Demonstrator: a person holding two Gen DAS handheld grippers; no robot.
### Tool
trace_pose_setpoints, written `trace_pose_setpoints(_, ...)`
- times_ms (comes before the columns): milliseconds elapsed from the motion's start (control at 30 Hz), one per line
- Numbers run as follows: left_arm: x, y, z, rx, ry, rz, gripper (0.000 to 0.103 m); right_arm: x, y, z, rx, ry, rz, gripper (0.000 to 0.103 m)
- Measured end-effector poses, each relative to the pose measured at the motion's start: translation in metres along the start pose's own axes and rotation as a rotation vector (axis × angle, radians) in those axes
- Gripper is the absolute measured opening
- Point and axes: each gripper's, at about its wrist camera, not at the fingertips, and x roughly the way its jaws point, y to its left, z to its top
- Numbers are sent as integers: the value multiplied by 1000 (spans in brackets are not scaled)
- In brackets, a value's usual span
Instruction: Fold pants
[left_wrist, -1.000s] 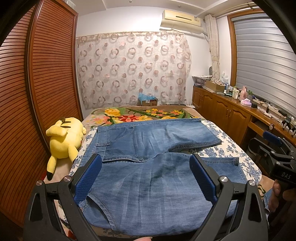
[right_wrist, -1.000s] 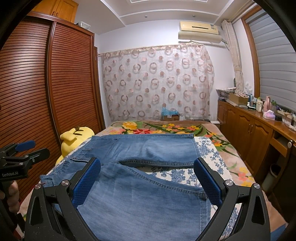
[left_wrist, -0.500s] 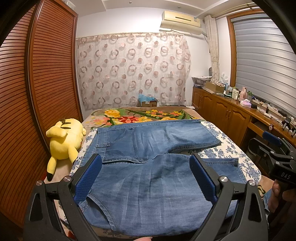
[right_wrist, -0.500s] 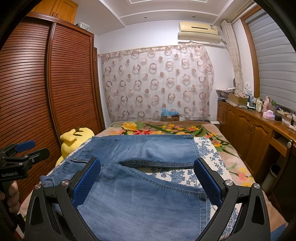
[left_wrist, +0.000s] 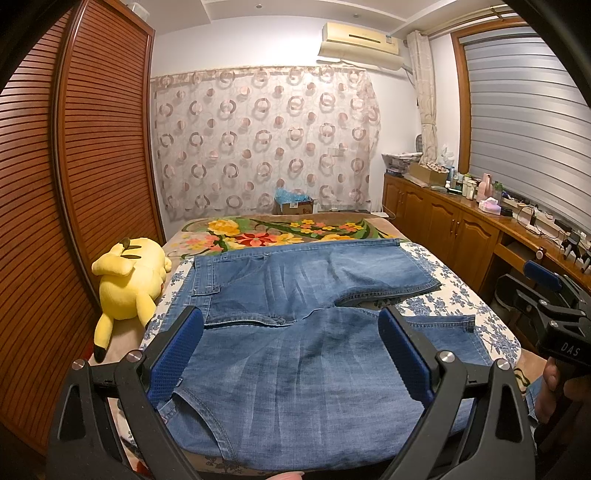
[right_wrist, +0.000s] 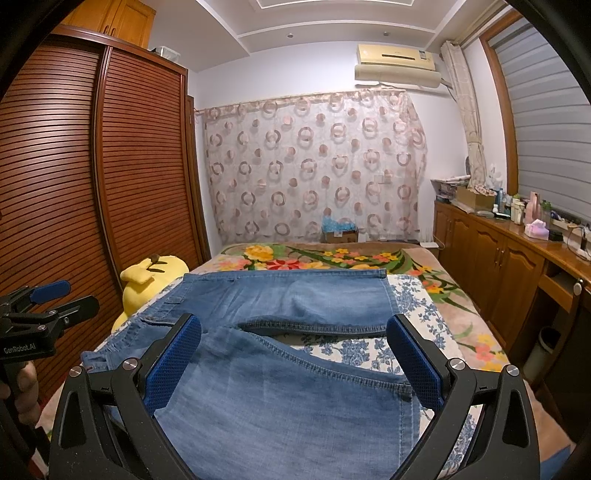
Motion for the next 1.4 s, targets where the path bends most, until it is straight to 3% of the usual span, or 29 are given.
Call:
trace_pose_setpoints(700,0,0,0,1,0,-1,96,1,0,0,1,-4,0,101)
trace_pose_setpoints(1400,43,11,-25,11,134,-15,96,8,-13,-10,16,72,-15,101)
